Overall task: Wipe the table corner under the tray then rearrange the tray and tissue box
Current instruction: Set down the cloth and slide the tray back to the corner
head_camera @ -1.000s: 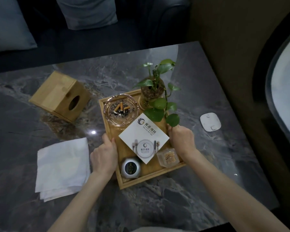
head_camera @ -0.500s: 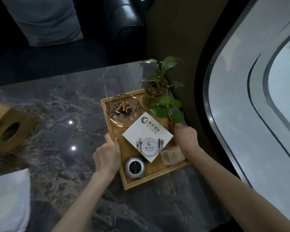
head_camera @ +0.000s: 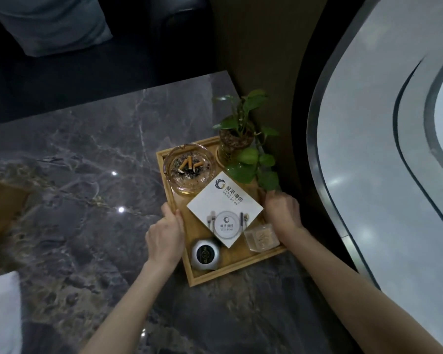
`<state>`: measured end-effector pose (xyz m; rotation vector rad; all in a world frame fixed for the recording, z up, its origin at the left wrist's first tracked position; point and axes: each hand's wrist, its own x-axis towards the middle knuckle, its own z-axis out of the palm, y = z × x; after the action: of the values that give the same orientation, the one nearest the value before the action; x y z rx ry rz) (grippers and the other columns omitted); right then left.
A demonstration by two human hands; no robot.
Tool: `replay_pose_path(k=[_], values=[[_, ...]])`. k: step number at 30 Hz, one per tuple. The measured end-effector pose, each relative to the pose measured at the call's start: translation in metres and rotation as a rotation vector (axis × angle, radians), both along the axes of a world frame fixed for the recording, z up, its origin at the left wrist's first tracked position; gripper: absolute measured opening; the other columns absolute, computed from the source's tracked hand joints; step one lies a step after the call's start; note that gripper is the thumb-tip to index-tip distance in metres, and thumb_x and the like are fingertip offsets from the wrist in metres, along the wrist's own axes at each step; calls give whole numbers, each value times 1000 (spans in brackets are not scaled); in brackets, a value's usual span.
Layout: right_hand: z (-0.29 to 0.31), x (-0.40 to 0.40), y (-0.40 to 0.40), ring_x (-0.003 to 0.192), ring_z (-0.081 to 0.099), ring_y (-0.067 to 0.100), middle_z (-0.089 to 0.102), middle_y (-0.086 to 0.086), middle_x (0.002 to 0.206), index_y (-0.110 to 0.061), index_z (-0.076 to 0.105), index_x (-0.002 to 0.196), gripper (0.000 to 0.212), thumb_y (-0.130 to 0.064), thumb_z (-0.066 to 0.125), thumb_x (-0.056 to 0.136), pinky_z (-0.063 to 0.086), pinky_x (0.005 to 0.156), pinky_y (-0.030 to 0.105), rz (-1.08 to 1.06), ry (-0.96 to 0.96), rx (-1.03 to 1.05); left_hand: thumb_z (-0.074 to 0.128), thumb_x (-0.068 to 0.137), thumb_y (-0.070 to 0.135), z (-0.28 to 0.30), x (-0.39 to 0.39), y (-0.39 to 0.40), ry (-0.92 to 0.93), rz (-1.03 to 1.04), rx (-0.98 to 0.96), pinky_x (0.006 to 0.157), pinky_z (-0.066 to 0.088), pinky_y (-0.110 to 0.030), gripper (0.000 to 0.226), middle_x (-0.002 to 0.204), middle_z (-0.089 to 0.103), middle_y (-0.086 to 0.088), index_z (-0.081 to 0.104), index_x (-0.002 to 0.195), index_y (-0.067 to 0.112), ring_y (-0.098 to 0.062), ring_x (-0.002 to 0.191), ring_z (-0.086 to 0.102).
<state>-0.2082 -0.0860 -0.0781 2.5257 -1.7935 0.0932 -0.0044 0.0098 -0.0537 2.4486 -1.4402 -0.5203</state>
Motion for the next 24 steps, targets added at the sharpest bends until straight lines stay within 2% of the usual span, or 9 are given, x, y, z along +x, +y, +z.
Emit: replay_pose_path(k=[5, 9, 15, 19, 21, 22, 24], values=[[-8, 0, 3, 23, 49, 22, 52, 11, 34, 0, 57, 45, 34, 9, 85, 28, 34, 27, 13, -23, -42, 65, 33, 96, 19, -10, 2, 1, -9, 7, 2, 58, 37, -39, 26, 76, 68, -26, 45, 105, -2, -43, 69, 63], [-10, 0, 2, 24, 49, 23, 52, 13, 35, 1, 57, 46, 32, 10, 84, 32, 34, 27, 15, -13, -40, 109, 34, 96, 18, -14, 3, 0, -9, 8, -8, 58, 39, -41, 28, 76, 68, -27, 45, 109, -4, -44, 70, 64], [-10, 0, 2, 25, 50, 21, 53, 10, 36, -3, 58, 49, 34, -5, 91, 43, 32, 28, 13, -51, 11, 89, 34, 96, 20, -17, 3, 2, -17, 13, -30, 59, 42, -41, 28, 78, 68, -27, 45, 109, -3, -44, 71, 64], [-5, 2, 2, 26, 50, 21, 53, 8, 35, -4, 58, 49, 33, -7, 91, 49, 33, 28, 15, -82, 15, 96, 33, 96, 23, -16, 3, 3, -16, 15, -15, 61, 45, -44, 31, 80, 68, -26, 43, 112, -2, -43, 73, 64], [6, 3, 1, 40, 62, 26, 63, 15, 49, 1, 64, 66, 23, -15, 79, 73, 41, 37, 22, -83, 25, 125, 31, 96, 28, -13, 2, 4, -21, 4, 23, 64, 46, -45, 33, 85, 68, -25, 40, 113, 1, -43, 77, 64], [13, 4, 1, 57, 67, 31, 68, 19, 65, 3, 65, 84, 23, -19, 63, 88, 45, 47, 27, -111, 11, 201, 30, 96, 30, -10, 2, 4, -28, -5, 55, 66, 46, -45, 34, 89, 67, -25, 39, 113, 2, -43, 80, 63], [23, 1, 1, 86, 67, 36, 69, 21, 95, -1, 56, 111, 29, -22, 40, 99, 47, 63, 33, -139, 0, 382, 29, 96, 33, -5, 6, 5, -43, -29, 119, 71, 45, -45, 34, 96, 66, -23, 37, 114, 6, -42, 87, 62]])
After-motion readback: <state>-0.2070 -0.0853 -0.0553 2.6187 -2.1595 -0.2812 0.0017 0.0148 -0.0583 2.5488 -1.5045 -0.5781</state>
